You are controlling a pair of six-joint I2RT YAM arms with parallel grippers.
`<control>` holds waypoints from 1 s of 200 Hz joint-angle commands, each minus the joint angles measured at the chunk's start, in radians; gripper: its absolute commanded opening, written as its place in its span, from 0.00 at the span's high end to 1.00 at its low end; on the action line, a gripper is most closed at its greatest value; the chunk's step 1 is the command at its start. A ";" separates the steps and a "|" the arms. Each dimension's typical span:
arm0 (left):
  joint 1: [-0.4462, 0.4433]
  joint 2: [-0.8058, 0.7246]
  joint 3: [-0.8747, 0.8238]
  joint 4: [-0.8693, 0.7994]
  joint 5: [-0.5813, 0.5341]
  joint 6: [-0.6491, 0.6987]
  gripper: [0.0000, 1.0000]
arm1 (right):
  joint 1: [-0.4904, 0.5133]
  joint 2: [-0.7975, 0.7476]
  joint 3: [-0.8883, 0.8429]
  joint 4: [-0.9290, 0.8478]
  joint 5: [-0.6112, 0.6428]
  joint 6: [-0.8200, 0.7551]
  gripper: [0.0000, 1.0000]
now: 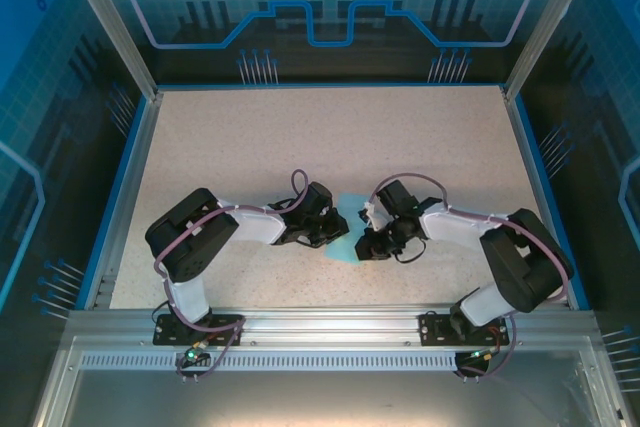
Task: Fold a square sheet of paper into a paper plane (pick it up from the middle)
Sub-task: Fold the triangle a second time at the center of the table.
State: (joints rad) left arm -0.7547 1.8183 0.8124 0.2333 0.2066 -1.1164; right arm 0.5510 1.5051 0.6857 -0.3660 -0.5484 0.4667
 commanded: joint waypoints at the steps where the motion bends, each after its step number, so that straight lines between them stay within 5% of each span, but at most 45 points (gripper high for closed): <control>1: -0.005 0.003 -0.017 -0.069 0.006 0.031 0.85 | 0.010 0.015 0.057 0.002 -0.029 0.021 0.88; 70: -0.006 0.000 -0.015 -0.068 0.009 0.031 0.85 | 0.001 0.164 0.012 0.037 0.021 0.008 0.89; 162: -0.007 -0.107 -0.002 -0.055 0.032 0.058 0.77 | -0.006 0.181 -0.046 0.067 0.057 0.021 0.93; 200: -0.015 -0.131 -0.029 -0.043 0.049 0.008 0.86 | -0.007 0.176 -0.040 0.065 0.067 0.026 0.95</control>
State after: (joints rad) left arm -0.7567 1.7134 0.8047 0.2115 0.2268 -1.0889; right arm 0.5430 1.6524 0.6777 -0.2489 -0.5793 0.4801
